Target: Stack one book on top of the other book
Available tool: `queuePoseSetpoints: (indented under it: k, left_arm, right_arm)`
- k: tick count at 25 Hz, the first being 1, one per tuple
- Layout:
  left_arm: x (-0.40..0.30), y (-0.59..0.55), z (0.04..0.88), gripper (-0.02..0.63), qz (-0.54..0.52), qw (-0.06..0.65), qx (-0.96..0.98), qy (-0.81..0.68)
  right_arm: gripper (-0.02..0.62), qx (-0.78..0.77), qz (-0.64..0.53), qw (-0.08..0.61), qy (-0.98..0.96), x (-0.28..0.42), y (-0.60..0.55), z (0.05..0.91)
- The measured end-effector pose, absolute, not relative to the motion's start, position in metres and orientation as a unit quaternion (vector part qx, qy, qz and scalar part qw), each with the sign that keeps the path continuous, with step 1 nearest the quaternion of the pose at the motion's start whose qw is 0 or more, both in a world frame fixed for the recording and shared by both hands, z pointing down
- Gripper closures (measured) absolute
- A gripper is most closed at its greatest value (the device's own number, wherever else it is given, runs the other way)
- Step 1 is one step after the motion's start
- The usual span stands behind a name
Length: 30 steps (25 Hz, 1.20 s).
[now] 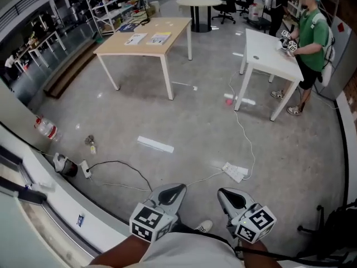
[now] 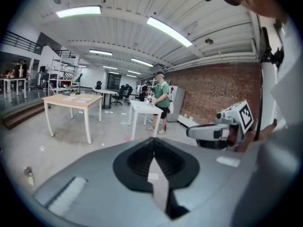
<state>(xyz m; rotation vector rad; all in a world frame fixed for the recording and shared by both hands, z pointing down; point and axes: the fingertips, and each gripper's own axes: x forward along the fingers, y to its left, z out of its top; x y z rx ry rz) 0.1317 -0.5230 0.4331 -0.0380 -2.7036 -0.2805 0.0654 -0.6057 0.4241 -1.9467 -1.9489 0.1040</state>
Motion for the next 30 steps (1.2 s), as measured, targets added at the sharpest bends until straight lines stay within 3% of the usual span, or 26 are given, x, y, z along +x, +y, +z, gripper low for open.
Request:
queuePoseSetpoints:
  k: [16,30]
  left_arm:
    - [0.144,-0.377,0.410,0.601,-0.100,0.161,-0.044,-0.981]
    - [0.209,-0.216,0.419,0.600,-0.131,0.138,-0.110,-0.975]
  right_arm:
    - [0.594,-0.722,0.012,0.184,-0.667,0.088,-0.462,0.408]
    - [0.594,-0.747,-0.031,0.168,-0.643,0.130,-0.315,0.398]
